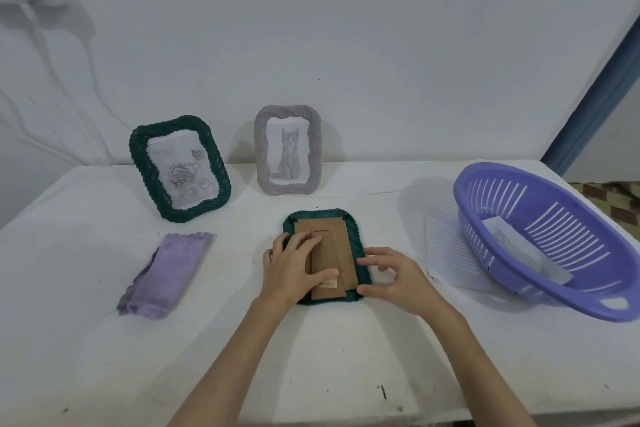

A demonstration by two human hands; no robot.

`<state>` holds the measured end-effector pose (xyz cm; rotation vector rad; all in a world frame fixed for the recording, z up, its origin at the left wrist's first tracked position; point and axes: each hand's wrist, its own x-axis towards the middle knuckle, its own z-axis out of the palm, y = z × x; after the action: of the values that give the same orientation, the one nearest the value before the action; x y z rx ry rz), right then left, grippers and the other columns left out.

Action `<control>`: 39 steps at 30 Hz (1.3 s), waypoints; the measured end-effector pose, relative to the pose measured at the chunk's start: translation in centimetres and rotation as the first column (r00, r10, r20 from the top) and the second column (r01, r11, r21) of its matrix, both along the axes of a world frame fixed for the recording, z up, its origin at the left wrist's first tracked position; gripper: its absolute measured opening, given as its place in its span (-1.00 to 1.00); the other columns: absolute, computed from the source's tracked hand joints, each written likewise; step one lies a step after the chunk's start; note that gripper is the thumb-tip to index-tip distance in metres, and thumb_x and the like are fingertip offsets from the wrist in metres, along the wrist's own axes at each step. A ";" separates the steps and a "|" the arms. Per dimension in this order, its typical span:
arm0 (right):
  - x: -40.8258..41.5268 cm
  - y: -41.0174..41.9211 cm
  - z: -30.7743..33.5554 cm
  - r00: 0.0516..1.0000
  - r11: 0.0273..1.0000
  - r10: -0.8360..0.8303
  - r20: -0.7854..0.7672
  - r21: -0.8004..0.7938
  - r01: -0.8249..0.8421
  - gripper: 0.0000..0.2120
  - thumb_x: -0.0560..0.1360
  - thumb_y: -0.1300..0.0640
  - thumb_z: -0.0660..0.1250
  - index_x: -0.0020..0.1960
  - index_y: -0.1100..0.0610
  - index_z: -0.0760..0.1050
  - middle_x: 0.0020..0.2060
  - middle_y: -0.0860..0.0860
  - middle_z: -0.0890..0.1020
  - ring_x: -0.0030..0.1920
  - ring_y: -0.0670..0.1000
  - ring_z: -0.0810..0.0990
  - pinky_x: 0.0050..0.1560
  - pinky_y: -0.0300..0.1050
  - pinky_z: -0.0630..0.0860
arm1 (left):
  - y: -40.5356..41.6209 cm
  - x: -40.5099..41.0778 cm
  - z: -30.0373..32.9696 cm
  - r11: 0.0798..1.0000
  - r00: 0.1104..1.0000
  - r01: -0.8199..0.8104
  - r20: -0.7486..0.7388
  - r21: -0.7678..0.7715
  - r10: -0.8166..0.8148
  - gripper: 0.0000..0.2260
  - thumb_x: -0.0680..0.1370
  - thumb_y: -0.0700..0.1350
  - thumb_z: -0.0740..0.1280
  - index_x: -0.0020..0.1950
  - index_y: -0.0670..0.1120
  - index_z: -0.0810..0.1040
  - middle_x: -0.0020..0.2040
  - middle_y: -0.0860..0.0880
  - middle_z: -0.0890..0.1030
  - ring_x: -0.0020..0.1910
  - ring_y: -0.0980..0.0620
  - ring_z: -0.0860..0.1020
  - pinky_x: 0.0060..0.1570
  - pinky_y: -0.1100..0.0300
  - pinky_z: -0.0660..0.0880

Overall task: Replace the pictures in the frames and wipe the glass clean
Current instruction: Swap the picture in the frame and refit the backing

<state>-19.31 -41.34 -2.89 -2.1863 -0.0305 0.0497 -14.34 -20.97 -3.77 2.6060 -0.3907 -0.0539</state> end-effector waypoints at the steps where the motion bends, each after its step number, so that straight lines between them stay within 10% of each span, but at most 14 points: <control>1: 0.0 0.1 -0.1 1.000 1.000 0.006 0.010 -0.026 -0.006 -0.60 0.28 0.11 0.54 0.09 -0.05 0.57 0.18 -0.16 0.47 0.05 -0.07 0.43 0.01 -0.38 0.37 | 0.0 0.0 0.0 1.000 1.000 -0.002 0.001 0.000 0.002 -0.35 0.38 0.33 0.28 0.42 0.16 0.25 0.45 0.16 0.22 0.46 -0.03 0.04 0.38 -0.02 0.06; 9: -0.7 0.6 -1.9 0.974 0.969 -0.027 0.225 -0.233 0.081 -0.76 0.31 0.00 0.50 -0.03 -0.02 0.65 0.21 -0.19 0.48 0.07 -0.09 0.35 0.20 0.01 0.30 | 0.0 -0.6 -0.3 1.000 1.000 -0.004 -0.009 -0.018 0.004 -0.36 0.42 0.31 0.24 0.45 0.17 0.19 0.50 0.16 0.13 0.50 -0.07 -0.09 0.41 -0.03 -0.03; 26: -0.8 3.8 -1.0 0.952 0.916 -0.140 0.272 -0.330 0.229 -0.64 0.43 0.04 0.36 0.20 -0.23 0.46 0.25 -0.12 0.45 0.18 -0.04 0.30 0.00 -0.15 0.09 | 2.6 1.0 -1.0 0.968 0.998 0.051 -0.034 -0.244 -0.061 -0.61 0.53 0.19 0.19 0.35 0.18 0.36 0.47 0.16 0.22 0.51 0.02 -0.02 0.43 0.02 -0.02; 31: -0.8 5.8 -0.9 0.908 0.849 -0.013 0.419 -0.475 0.231 -0.71 0.38 0.11 0.30 -0.01 -0.22 0.57 0.11 0.01 0.55 0.03 0.06 0.38 -0.12 -0.05 0.24 | 4.6 0.4 -1.9 0.981 0.995 0.100 0.019 -0.166 -0.099 -0.32 0.27 0.53 -0.02 0.25 0.26 0.42 0.36 0.33 0.20 0.44 0.21 0.07 0.35 0.14 -0.02; 36: -0.7 7.1 -0.4 0.894 0.859 0.016 0.448 -0.464 0.217 -0.74 0.38 -0.14 0.16 -0.17 -0.18 0.63 -0.03 -0.11 0.58 -0.03 0.07 0.45 -0.14 -0.06 0.20 | 5.4 1.3 -1.5 0.973 0.985 0.151 -0.062 -0.176 -0.164 -0.70 0.60 -0.04 0.17 0.33 0.15 0.38 0.44 0.23 0.20 0.49 0.11 0.09 0.46 0.05 -0.02; 39: -0.4 8.0 -0.1 0.895 0.803 0.008 0.446 -0.537 0.260 -0.62 0.26 -0.38 0.19 -0.29 -0.13 0.59 -0.16 -0.17 0.58 -0.13 0.03 0.46 -0.16 -0.10 0.13 | 6.2 1.8 -1.5 0.961 0.976 0.174 -0.089 -0.217 -0.197 -0.66 0.54 0.01 0.28 0.31 0.17 0.39 0.36 0.29 0.21 0.49 0.08 0.14 0.46 -0.05 0.08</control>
<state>-19.72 -33.30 -3.00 -2.7755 -0.1297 -0.5837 -12.54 -14.82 -5.26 2.3420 -0.5689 -0.2080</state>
